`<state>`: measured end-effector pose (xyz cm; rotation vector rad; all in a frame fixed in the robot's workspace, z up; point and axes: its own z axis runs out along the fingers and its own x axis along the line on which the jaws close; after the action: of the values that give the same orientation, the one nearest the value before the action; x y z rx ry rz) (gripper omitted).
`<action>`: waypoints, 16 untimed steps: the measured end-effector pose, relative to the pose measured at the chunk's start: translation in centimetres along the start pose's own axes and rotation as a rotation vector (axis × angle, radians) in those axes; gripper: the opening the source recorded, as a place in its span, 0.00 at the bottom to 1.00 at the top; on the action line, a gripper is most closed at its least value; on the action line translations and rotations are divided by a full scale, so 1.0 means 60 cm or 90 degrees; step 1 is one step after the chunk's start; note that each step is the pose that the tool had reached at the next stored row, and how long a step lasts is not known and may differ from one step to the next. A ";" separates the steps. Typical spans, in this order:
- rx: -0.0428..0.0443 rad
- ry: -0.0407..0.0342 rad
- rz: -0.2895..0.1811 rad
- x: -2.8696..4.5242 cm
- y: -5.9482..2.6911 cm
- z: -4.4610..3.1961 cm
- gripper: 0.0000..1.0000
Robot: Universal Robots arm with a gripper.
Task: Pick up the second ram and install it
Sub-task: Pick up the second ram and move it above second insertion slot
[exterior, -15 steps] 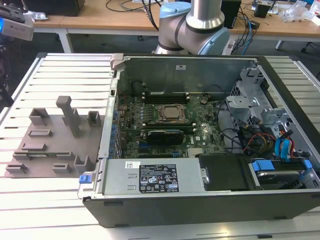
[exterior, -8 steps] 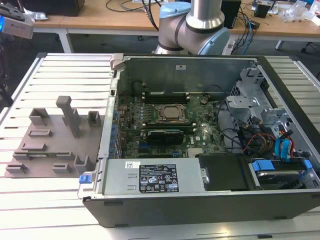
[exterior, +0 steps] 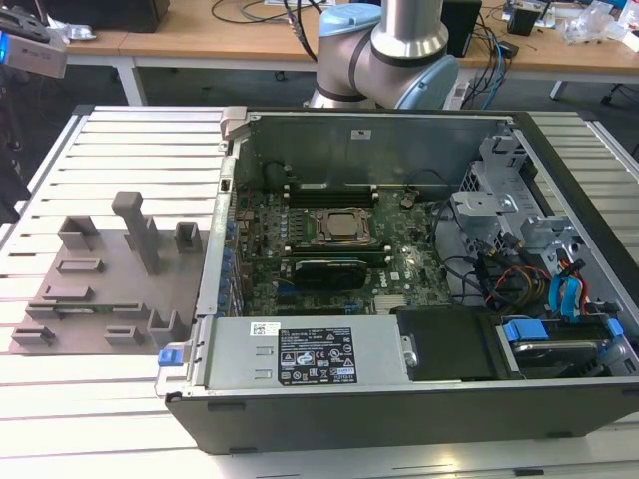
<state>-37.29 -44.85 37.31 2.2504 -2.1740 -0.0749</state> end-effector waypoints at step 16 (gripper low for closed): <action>-0.0001 0.0001 0.000 0.001 -0.001 0.030 0.36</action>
<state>-37.29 -44.85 35.51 2.2503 -2.1739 -0.0749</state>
